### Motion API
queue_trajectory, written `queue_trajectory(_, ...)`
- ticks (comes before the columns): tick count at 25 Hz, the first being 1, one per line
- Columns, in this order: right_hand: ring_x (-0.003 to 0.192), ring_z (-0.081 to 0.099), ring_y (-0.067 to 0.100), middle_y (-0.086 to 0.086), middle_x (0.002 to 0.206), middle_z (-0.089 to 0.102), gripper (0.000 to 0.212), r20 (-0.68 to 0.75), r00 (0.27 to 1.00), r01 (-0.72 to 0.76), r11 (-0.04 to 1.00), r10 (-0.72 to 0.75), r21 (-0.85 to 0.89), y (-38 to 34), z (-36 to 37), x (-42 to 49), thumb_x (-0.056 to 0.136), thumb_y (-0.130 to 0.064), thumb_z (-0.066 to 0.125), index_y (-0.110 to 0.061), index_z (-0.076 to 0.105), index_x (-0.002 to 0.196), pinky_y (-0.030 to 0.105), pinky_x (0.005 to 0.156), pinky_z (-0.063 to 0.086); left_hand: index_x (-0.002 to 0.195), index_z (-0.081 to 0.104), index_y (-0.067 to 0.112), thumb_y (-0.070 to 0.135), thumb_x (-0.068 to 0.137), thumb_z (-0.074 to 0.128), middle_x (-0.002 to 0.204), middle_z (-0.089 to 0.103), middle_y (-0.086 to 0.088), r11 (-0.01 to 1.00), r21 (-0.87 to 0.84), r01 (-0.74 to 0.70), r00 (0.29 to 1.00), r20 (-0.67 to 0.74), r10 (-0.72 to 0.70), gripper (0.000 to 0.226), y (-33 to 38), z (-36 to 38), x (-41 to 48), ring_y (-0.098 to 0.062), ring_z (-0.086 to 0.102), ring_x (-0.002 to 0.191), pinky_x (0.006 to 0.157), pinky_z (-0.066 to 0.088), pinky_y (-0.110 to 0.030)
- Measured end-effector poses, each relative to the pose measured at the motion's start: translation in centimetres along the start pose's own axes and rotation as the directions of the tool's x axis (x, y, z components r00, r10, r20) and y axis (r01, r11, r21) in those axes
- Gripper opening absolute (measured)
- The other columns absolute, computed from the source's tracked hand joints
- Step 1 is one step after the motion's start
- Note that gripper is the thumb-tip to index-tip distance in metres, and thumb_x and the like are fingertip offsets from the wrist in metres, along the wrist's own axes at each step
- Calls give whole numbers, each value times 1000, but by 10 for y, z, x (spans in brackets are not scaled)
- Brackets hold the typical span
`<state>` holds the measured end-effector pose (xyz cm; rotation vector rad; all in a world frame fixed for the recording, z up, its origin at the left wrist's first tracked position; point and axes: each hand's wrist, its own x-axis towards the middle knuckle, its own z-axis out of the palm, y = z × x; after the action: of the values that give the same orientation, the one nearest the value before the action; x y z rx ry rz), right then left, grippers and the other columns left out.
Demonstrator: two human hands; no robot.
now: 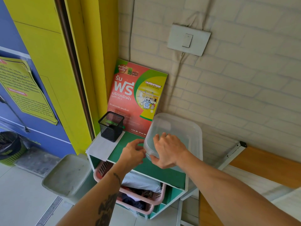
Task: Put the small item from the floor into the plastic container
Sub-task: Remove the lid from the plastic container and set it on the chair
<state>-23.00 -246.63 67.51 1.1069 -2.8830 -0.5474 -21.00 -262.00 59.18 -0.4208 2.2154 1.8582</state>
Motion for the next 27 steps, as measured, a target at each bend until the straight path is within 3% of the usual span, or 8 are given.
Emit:
queue_trajectory(6,75,62,32,14,87,64,51,-58,998,21,998,-17,54,12,-15,2,85,-53,47,-4,54,100,35,58,41,112,65,22,3,85,58,93,77,-3,999,-42,5,1000,-25,-6,34,0,-1,2,-31,74,88,69,62,-40)
queue_trajectory(10,75,62,33,13,89,65,50,-108,994,-9,996,19,91,21,-16,-1,84,-56,45,-8,54,99,34,59,37,108,65,22,3,83,62,90,77,-2,1000,-19,-2,1000,-15,1,31,4,-2,2,-29,74,87,75,60,-44)
queue_trajectory(15,90,62,34,14,104,63,58,-138,985,-88,986,107,139,18,-10,-7,85,-57,44,-8,52,114,39,68,44,109,63,26,5,86,61,92,77,0,1000,13,-1,1000,2,1,31,6,-2,0,-26,74,88,76,60,-42)
queue_trajectory(19,109,52,37,18,124,53,69,-42,980,-182,963,194,200,0,4,-12,85,-54,48,-7,40,136,45,83,45,108,64,32,11,80,60,90,78,4,998,66,-22,999,-25,23,35,4,-3,0,-24,74,84,78,59,-48)
queue_trajectory(22,119,48,36,16,135,47,71,-32,972,-214,932,233,292,10,8,-20,87,-55,46,-12,35,142,48,95,43,113,63,29,5,81,53,103,75,1,994,92,-63,991,-115,73,41,7,-5,1,-17,72,81,64,57,-37)
queue_trajectory(24,125,44,34,14,141,42,68,-36,947,-281,881,318,381,28,11,-30,90,-54,42,-15,33,144,48,99,42,115,63,24,4,84,48,111,71,0,987,128,-99,971,-203,124,40,19,-2,2,-19,69,83,64,52,-30)
queue_trajectory(27,139,28,33,12,154,26,66,62,816,-513,669,575,538,59,28,-49,94,-50,41,-19,23,149,49,107,37,127,58,19,12,92,48,122,66,-3,943,263,-203,938,-225,265,37,44,12,2,-21,61,100,87,51,-36)
